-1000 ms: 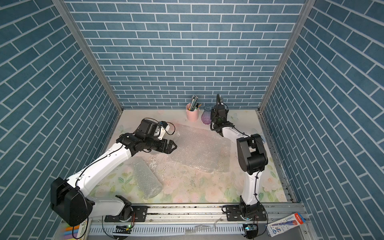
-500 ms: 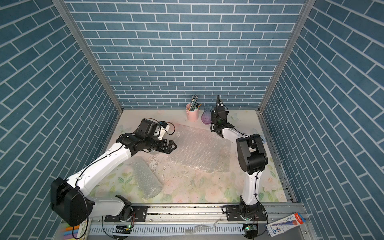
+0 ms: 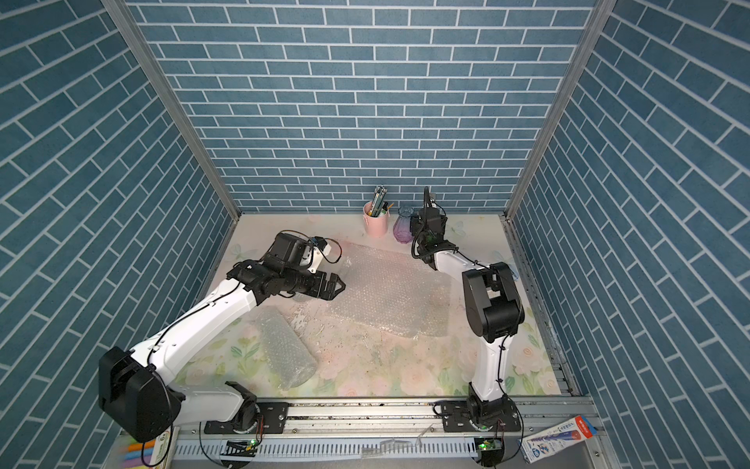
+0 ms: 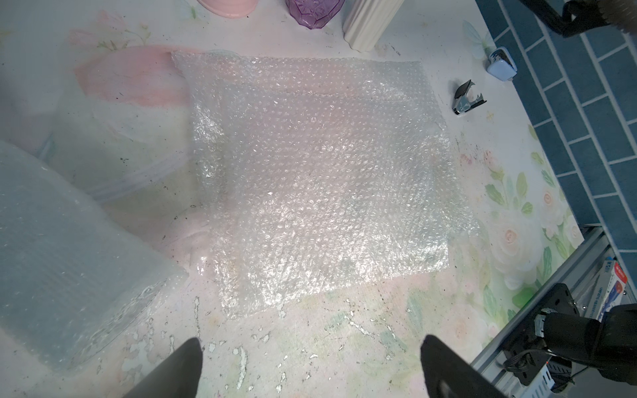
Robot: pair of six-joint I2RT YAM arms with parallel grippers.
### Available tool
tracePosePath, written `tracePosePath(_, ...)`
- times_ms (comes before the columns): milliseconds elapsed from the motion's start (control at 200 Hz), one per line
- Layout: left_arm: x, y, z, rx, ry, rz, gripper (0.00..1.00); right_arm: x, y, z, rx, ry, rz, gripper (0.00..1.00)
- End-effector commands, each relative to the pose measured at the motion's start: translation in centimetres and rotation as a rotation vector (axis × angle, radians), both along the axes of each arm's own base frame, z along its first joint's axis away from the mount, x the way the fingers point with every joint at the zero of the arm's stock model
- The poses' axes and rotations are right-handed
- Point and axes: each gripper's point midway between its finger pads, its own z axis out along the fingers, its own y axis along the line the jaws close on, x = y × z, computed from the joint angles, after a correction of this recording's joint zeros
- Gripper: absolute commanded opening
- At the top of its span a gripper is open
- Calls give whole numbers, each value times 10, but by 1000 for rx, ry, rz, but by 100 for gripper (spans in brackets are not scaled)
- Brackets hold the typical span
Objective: Unwrap the vase from the bubble wrap
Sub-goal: Place the vase at the center of the board.
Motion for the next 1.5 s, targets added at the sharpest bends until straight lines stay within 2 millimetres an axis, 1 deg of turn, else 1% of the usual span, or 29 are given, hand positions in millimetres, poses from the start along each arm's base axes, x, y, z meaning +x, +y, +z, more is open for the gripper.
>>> tracePosePath(0,2,1,3,-6,-9,6,100,-6,-4,26,6,-46,3,77)
tracePosePath(215,4,4,2,2,-10,17,100,-13,-7,31,12,-46,0,83)
tracePosePath(335,7,7,2,11,-18,32,100,-22,-10,35,21,-46,-3,86)
tracePosePath(405,8,10,1,19,-16,43,99,-29,-16,37,26,-47,-21,88)
tracePosePath(565,13,18,-2,41,-22,78,99,-52,-24,34,53,-39,-27,93)
tracePosePath(705,19,29,-5,81,-32,116,100,-78,-32,35,86,-41,-35,93)
tracePosePath(870,27,41,-11,124,-38,169,100,-108,-31,36,102,-30,-19,94)
tracePosePath(930,31,48,-14,143,-35,198,100,-120,-24,34,110,-17,19,94)
tracePosePath(1010,38,59,-19,181,-33,246,100,-139,-9,34,98,-6,68,95)
tracePosePath(1140,52,85,-27,243,-15,365,100,-175,25,31,111,17,216,95)
tracePosePath(1205,59,98,-33,245,17,444,99,-194,42,27,116,32,305,94)
tracePosePath(1280,68,111,-39,232,67,531,100,-215,60,19,115,54,405,94)
tracePosePath(1360,77,120,-43,198,128,596,99,-234,74,8,102,82,500,93)
tracePosePath(1495,97,131,-45,176,187,665,100,-257,92,-8,141,109,635,93)
